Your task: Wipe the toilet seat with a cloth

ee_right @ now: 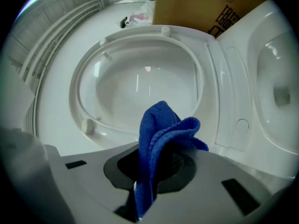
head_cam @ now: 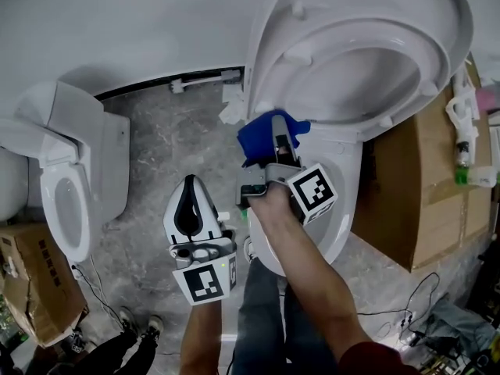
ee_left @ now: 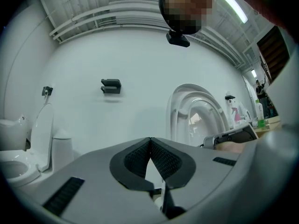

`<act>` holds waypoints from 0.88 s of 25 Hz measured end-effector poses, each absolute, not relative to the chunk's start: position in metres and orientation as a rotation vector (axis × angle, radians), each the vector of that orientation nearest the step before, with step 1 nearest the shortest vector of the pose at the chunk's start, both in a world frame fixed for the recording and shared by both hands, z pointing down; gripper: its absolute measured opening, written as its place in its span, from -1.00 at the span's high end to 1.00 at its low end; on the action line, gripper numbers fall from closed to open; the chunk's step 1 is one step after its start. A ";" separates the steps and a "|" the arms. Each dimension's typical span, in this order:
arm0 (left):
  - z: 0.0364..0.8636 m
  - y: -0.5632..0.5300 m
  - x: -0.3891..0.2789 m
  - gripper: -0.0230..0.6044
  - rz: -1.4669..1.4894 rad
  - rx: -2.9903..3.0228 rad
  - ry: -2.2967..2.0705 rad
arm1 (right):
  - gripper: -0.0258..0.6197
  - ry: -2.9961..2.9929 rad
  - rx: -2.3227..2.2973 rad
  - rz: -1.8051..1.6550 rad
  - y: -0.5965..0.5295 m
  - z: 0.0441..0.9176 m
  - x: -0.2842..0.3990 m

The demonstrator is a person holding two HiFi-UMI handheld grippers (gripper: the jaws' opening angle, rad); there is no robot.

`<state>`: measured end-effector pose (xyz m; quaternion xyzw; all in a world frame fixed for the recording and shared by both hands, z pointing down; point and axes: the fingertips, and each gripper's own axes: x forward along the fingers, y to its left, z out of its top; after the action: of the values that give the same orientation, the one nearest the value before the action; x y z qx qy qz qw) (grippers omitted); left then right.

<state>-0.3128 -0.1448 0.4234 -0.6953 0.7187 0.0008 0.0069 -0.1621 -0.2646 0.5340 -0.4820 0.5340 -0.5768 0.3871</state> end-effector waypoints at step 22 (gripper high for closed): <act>0.327 -0.138 -0.297 0.88 0.091 -2.170 2.226 | 0.74 1.664 -1.082 -1.132 -0.289 0.306 -0.141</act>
<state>-0.2974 -0.1378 0.3274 -0.6978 0.7155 0.0291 0.0158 -0.1414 -0.2885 0.3065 -0.4307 0.6625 -0.4507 0.4153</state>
